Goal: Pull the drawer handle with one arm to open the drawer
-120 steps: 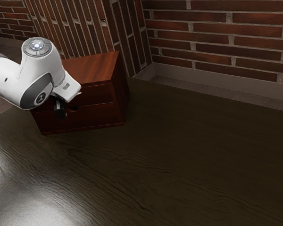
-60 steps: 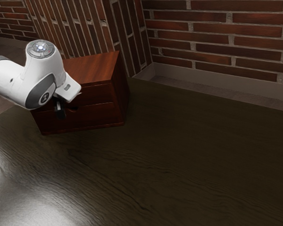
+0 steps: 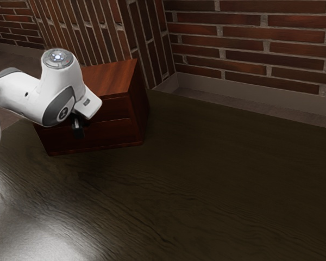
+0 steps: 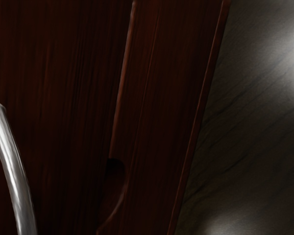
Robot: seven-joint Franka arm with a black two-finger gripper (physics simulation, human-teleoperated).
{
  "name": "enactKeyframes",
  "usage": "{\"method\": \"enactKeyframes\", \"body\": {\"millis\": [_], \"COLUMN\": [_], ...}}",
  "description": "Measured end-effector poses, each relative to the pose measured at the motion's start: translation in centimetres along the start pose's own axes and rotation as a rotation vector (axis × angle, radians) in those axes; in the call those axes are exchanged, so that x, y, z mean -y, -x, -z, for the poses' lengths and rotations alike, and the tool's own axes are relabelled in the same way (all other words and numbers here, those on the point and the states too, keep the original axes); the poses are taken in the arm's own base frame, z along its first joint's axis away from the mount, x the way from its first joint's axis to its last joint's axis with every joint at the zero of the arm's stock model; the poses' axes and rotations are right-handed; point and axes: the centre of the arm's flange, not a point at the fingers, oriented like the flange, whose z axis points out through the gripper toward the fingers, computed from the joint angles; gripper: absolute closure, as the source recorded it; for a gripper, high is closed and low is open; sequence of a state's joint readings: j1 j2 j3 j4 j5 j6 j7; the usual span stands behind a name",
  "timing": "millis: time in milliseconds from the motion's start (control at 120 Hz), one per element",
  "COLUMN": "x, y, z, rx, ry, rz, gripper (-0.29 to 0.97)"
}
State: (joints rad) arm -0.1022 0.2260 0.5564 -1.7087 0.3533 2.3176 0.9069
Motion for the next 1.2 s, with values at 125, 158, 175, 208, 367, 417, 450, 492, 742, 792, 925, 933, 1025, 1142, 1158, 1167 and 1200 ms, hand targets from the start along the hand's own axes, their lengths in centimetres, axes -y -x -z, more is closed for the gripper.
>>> {"method": "enactKeyframes", "body": {"millis": [125,158,175,208,367,417,450,492,742,792,925,933,1025,1142,1158,1167,1200], "x": [0.1,0.1,0.1,0.0,-1.1,-1.5,-1.7,-2.0,-3.4,-3.6,-4.8,-4.8,-5.3,-6.4,-6.5,-6.6,-6.9], "y": [0.4,0.4,0.4,0.5,1.1,1.3,1.3,1.2,2.5,2.7,3.6,3.6,4.3,4.9,5.0,5.1,5.3], "z": [-0.9,-0.6,-0.4,0.0,0.5,1.0,1.6,2.3,3.2,3.4,4.3,4.3,5.0,5.6,5.7,5.7,5.8], "rx": [0.003,-0.004,-0.009,-0.018,-0.039,-0.052,-0.062,-0.074,-0.092,-0.098,-0.121,-0.122,-0.129,-0.141,-0.144,-0.146,-0.150], "ry": [0.012,0.013,0.013,0.013,0.037,0.043,0.043,0.042,0.074,0.080,0.102,0.103,0.102,0.110,0.112,0.113,0.116], "rz": [0.008,0.011,0.012,0.013,0.012,0.012,0.008,0.003,-0.002,-0.002,-0.003,-0.004,-0.015,-0.029,-0.030,-0.031,-0.032], "gripper": [-0.01,0.01,0.03,0.05,0.01,0.03,0.03,0.03,0.00,0.00,0.00,0.00,0.00,0.00,0.00,0.00,0.00]}}
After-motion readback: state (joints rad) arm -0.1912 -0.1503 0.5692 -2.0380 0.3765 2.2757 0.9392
